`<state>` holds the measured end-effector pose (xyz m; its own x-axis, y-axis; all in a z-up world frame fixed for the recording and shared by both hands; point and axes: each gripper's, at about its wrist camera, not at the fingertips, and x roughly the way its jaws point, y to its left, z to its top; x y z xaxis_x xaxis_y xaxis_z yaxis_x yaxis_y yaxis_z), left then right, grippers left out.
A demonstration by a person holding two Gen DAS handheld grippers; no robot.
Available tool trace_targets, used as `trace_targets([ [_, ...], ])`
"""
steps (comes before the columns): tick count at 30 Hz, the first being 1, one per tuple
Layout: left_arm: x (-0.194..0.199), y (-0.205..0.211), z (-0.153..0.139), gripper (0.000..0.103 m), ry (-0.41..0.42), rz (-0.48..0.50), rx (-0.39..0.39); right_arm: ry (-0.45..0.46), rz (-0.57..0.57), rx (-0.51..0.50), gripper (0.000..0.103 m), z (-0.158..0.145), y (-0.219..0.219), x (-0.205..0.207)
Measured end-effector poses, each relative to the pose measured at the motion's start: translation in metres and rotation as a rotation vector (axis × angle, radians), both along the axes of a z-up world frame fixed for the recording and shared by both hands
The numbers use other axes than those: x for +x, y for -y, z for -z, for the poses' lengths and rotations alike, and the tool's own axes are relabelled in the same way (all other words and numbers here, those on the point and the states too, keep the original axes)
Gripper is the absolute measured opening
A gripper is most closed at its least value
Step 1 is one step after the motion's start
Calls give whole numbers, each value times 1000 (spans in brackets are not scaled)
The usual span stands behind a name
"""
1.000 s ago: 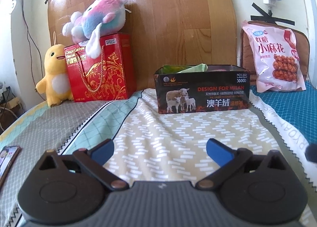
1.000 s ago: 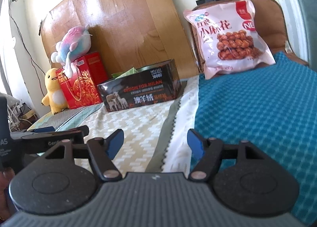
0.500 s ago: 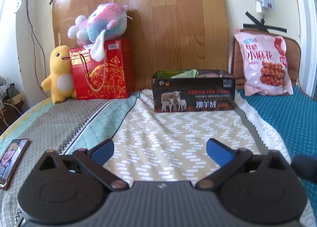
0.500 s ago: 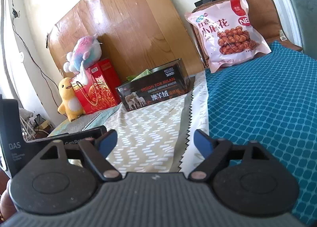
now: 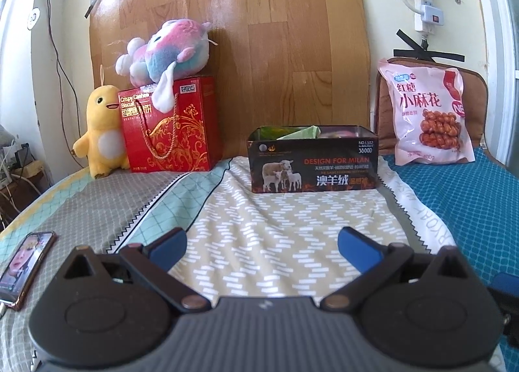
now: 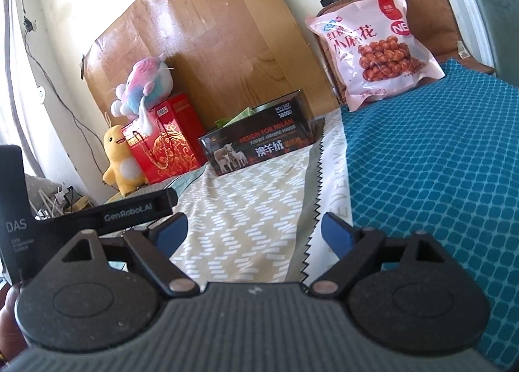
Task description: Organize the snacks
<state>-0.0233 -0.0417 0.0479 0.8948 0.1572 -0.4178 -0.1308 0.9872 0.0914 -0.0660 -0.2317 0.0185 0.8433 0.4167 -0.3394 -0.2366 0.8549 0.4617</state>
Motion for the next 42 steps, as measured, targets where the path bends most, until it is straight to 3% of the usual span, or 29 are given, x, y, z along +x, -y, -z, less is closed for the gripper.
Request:
trace_targets([
  [7, -1, -1, 0, 103, 4, -5, 3, -4, 2, 8, 91, 1, 2, 0],
  [13, -2, 4, 0, 103, 13, -16, 65, -6, 3, 12, 91, 1, 2, 0],
  [25, -6, 6, -3, 103, 53, -56, 106, -4, 13, 19, 91, 1, 3, -1],
  [42, -4, 11, -3, 103, 9, -14, 119, 15, 41, 25, 91, -3, 4, -7],
])
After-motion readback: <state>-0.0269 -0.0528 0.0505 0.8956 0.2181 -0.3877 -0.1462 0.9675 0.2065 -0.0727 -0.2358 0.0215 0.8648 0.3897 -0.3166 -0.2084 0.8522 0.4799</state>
